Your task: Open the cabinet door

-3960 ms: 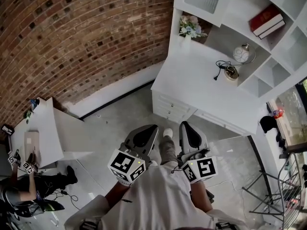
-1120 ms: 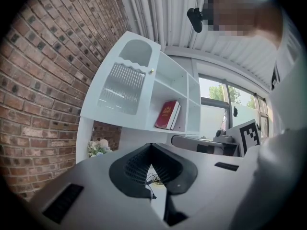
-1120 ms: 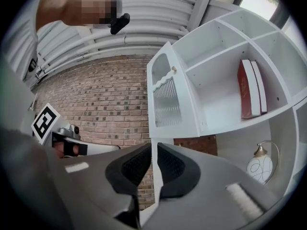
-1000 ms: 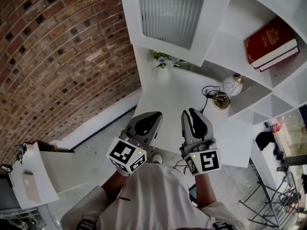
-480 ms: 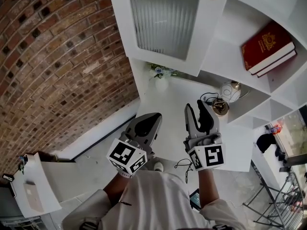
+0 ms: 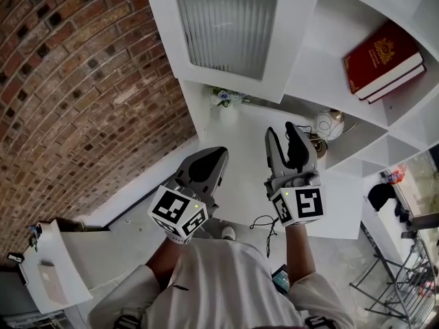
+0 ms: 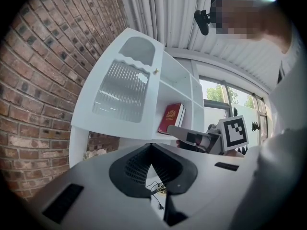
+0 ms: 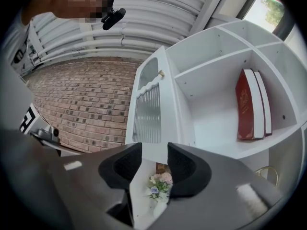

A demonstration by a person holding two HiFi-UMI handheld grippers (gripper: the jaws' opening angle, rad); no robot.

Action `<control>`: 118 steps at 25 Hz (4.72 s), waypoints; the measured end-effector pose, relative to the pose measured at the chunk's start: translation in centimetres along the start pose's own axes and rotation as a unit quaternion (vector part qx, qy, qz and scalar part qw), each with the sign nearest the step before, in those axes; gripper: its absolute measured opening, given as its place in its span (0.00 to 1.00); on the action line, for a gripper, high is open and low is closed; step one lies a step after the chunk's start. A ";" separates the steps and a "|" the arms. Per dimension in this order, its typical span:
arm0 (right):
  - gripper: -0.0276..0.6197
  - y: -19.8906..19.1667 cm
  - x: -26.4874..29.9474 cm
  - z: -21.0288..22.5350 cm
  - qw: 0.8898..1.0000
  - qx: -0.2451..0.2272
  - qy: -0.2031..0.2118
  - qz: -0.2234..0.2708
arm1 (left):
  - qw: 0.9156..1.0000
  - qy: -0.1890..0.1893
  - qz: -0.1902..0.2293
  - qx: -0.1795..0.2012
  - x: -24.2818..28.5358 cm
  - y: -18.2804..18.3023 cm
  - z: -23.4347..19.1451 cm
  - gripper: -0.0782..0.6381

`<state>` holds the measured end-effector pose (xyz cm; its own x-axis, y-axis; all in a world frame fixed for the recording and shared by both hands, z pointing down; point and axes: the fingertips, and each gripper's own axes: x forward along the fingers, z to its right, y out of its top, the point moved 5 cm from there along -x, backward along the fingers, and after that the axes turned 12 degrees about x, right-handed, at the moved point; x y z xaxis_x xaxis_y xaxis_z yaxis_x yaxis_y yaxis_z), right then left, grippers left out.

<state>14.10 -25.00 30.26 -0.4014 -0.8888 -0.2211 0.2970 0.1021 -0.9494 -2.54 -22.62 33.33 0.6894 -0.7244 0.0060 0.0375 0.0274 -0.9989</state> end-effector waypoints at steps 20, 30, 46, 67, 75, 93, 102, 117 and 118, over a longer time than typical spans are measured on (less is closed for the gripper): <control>0.37 -0.4 4.4 3.5 1.000 -0.002 -0.020 -0.008 | 1.000 -0.011 -0.005 -0.004 2.6 -0.5 -1.6 0.12; 0.43 -1.3 6.9 5.3 0.999 -0.003 -0.029 -0.024 | 1.000 -0.017 -0.005 -0.005 3.8 -0.5 -2.3 0.12; 0.49 -0.9 10.0 6.2 0.999 -0.006 -0.016 -0.027 | 1.000 -0.011 -0.018 -0.007 3.3 -1.2 -2.5 0.12; 0.50 -1.3 9.6 4.1 0.999 -0.014 -0.036 -0.029 | 1.000 -0.001 -0.017 -0.002 1.1 -0.9 -2.1 0.12; 0.40 -1.1 8.6 4.1 0.999 -0.008 -0.045 -0.027 | 1.000 0.004 -0.014 -0.003 0.0 -0.8 -1.6 0.12; 0.27 -1.0 6.5 2.7 0.999 -0.001 -0.048 -0.019 | 1.000 0.014 -0.009 -0.004 -2.5 -0.4 -0.2 0.12; 0.24 -1.0 5.2 1.6 0.999 0.005 -0.039 -0.018 | 1.000 0.022 -0.004 -0.003 -3.5 -0.1 0.4 0.12; 0.21 -1.0 3.7 0.1 0.999 0.003 -0.027 -0.019 | 0.999 0.038 -0.003 -0.005 -4.9 -0.3 1.3 0.12; 0.21 -1.0 3.5 -0.1 0.999 0.002 -0.027 -0.018 | 0.999 0.039 -0.004 -0.005 -5.0 -0.3 1.2 0.12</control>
<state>12.31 -28.23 30.43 -0.3639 -0.9148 -0.1750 0.2872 0.0686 -0.9554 -5.09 -18.16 33.67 0.6304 -0.7762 0.0099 0.0348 0.0155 -0.9993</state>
